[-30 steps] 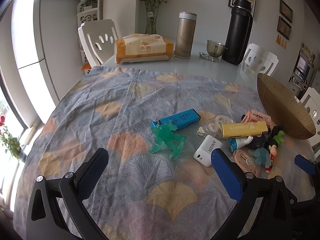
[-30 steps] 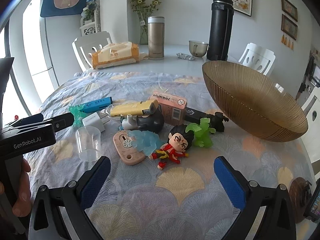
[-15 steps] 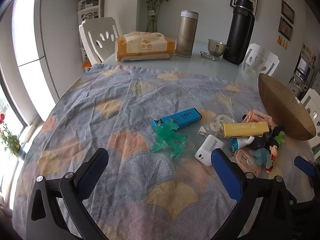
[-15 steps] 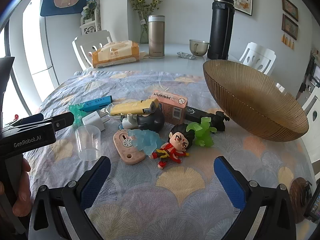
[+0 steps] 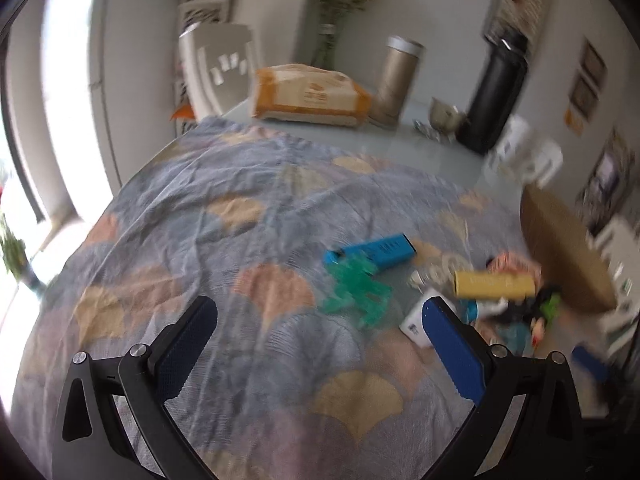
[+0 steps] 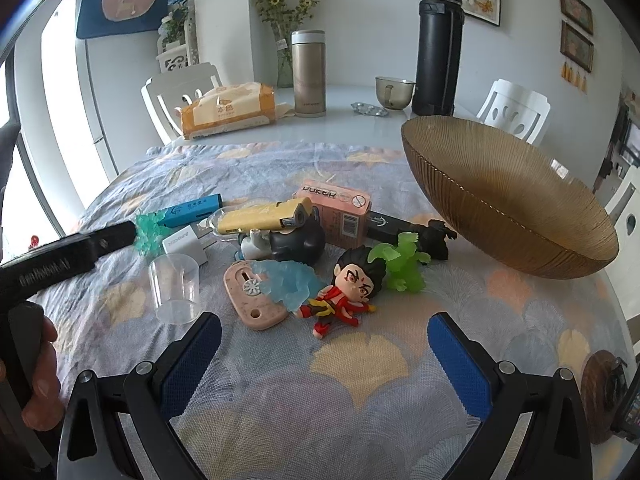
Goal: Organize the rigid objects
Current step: 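Grasp the green translucent figure with the left gripper while the right gripper grasps the clear cup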
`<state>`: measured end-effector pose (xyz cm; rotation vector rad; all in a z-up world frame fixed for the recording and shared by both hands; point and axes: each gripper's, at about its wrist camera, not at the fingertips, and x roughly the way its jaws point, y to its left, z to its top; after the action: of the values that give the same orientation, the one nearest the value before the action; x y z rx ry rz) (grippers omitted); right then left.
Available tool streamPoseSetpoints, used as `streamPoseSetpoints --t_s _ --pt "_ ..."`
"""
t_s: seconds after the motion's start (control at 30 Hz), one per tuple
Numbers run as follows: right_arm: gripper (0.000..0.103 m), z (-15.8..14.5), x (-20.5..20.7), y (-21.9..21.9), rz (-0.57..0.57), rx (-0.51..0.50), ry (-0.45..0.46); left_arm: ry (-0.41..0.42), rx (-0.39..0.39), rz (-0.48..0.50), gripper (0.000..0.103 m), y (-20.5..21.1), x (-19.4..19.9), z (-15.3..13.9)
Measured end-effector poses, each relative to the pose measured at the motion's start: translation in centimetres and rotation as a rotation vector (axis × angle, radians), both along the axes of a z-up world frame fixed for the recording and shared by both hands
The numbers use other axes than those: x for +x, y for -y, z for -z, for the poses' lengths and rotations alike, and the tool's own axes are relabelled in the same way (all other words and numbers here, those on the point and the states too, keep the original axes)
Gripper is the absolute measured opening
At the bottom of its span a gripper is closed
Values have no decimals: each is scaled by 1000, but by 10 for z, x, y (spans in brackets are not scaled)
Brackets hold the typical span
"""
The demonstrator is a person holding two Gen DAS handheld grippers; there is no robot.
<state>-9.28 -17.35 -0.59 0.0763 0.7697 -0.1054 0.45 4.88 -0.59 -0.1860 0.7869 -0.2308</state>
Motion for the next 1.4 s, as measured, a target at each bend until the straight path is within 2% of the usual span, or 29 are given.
streamPoseSetpoints --t_s 0.07,0.23,0.4,0.5,0.6,0.63,0.67,0.7,0.77,0.83,0.9,0.97,1.07,1.13,1.23,1.27,1.4 --pt "103 0 1 5 9 29 -2 -16 -45 -28 103 -10 3 1" --pt "103 -2 0 15 16 83 6 -25 -61 -21 103 -11 6 3" --pt "103 -7 -6 6 -2 42 45 -53 -93 -18 102 -14 10 7" --pt "103 -13 -15 -18 -94 -17 84 -47 -83 -14 102 -13 8 6" --pt "100 -17 -17 -35 -201 43 72 -54 -19 12 101 -2 7 6" --pt "93 -17 -15 -39 -230 73 38 -60 -2 27 100 2 7 6" --pt "82 -19 -11 -45 -264 90 -6 -83 15 44 96 6 9 6" --pt "79 -20 -8 -51 -290 88 -37 -105 21 54 91 9 11 6" --pt "77 -24 -1 -66 -317 44 -88 -157 32 76 85 14 19 6" --pt "77 -24 10 -77 -338 20 -126 -166 44 99 84 20 28 6" --pt "73 -19 18 -80 -362 30 -136 -165 98 103 78 27 36 11" --pt "63 -12 29 -83 -373 36 -153 -169 105 124 73 31 40 19" --pt "62 -2 42 -84 -363 63 -157 -125 128 133 70 35 36 20" --pt "59 5 45 -83 -357 73 -149 -116 129 142 61 38 36 19" --pt "43 16 51 -79 -337 88 -156 -103 138 151 51 40 35 18" --pt "36 17 52 -79 -321 76 -155 -97 136 159 44 41 34 18" --pt "35 12 49 -77 -320 81 -118 -68 136 167 38 42 29 14"
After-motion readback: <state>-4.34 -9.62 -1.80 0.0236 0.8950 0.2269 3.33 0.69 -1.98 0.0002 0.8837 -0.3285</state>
